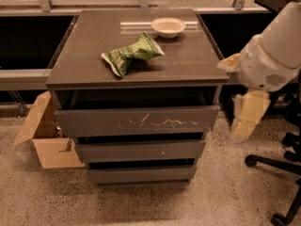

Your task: Open top drawer

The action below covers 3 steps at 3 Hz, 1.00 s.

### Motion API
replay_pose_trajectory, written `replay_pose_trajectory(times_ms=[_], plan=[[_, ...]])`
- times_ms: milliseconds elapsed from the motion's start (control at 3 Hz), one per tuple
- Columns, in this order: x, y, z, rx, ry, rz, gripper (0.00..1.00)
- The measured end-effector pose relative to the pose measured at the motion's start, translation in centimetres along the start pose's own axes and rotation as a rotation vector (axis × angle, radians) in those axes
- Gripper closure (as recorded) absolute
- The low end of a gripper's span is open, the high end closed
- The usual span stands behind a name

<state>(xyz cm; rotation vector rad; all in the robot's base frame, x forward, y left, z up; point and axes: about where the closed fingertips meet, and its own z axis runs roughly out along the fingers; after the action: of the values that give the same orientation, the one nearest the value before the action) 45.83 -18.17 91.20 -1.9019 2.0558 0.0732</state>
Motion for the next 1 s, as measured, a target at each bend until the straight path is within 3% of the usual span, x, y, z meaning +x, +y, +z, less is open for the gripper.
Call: replay_pose_trajectory(times_ms=[333,667,1000], plan=[[-0.5,-0.2,5.0,-0.075,-0.079,-0.059,0.0],[-0.7,0.1,11.2,-0.169,-0.141,-0.079,0.0],[-0.6,-0.3,13.1,-0.177,-0.13,-0.098,0.0]])
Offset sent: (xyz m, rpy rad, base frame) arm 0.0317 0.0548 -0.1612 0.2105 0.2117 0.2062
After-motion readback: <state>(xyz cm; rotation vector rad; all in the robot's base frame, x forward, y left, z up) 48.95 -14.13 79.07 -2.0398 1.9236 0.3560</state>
